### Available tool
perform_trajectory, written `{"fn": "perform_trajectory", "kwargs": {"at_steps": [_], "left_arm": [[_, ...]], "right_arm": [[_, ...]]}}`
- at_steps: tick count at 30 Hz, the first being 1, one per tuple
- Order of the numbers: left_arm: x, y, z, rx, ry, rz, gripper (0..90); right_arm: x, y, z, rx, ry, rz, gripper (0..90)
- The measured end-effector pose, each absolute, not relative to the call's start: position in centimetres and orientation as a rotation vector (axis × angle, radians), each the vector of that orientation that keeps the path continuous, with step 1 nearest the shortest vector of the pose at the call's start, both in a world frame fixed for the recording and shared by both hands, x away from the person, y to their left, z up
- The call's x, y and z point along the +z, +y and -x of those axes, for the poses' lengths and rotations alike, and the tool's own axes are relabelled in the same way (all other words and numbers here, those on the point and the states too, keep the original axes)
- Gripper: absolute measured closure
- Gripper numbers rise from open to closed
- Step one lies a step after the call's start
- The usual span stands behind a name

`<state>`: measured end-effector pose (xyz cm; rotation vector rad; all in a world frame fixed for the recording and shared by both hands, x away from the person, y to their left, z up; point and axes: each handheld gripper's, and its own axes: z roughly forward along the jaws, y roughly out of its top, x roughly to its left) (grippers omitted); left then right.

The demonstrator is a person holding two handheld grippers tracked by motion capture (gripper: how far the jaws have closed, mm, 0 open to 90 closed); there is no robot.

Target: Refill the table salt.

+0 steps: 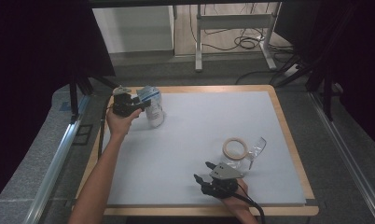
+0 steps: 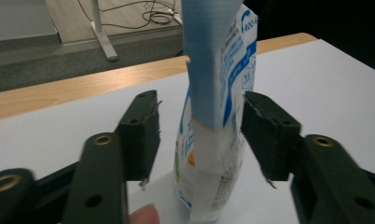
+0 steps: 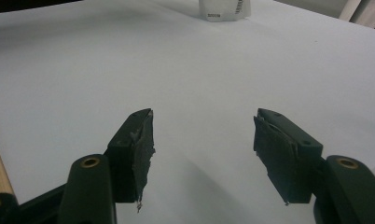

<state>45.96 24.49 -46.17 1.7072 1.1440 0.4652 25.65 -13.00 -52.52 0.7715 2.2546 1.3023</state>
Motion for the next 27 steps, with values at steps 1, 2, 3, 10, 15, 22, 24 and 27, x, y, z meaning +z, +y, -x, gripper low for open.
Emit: {"fn": "perform_trajectory", "kwargs": {"at_steps": [1, 2, 3, 10, 15, 22, 24, 27], "left_arm": [[-46.1, 24.5, -46.0, 0.460, 1.124, -1.693, 60.2], [-46.0, 24.4, -45.9, 0.464, 1.115, -1.685, 71.9], [-46.0, 24.2, -45.9, 0.468, 1.112, -1.680, 71.9], [-45.8, 23.3, -45.5, 0.489, 1.069, -1.713, 89.6], [-46.1, 23.5, -45.7, 0.454, 1.074, -1.713, 78.0], [-47.0, 23.7, -45.9, 0.421, 1.090, -1.707, 82.4], [-47.0, 23.8, -45.9, 0.419, 1.092, -1.707, 88.3], [-47.0, 23.8, -45.8, 0.412, 1.091, -1.694, 90.0]], "right_arm": [[-52.5, -13.0, -25.6, 1.295, 2.252, -0.772, 38.7], [-52.5, -13.1, -25.6, 1.303, 2.248, -0.769, 38.7], [-52.5, -13.1, -25.6, 1.303, 2.248, -0.769, 38.7], [-52.5, -13.0, -25.5, 1.298, 2.247, -0.766, 38.7], [-52.4, -12.8, -25.4, 1.291, 2.250, -0.756, 38.5], [-52.3, -13.0, -25.4, 1.300, 2.241, -0.762, 38.5], [-52.4, -13.0, -25.4, 1.300, 2.242, -0.763, 38.5], [-52.4, -13.0, -25.4, 1.298, 2.242, -0.761, 38.5]]}}
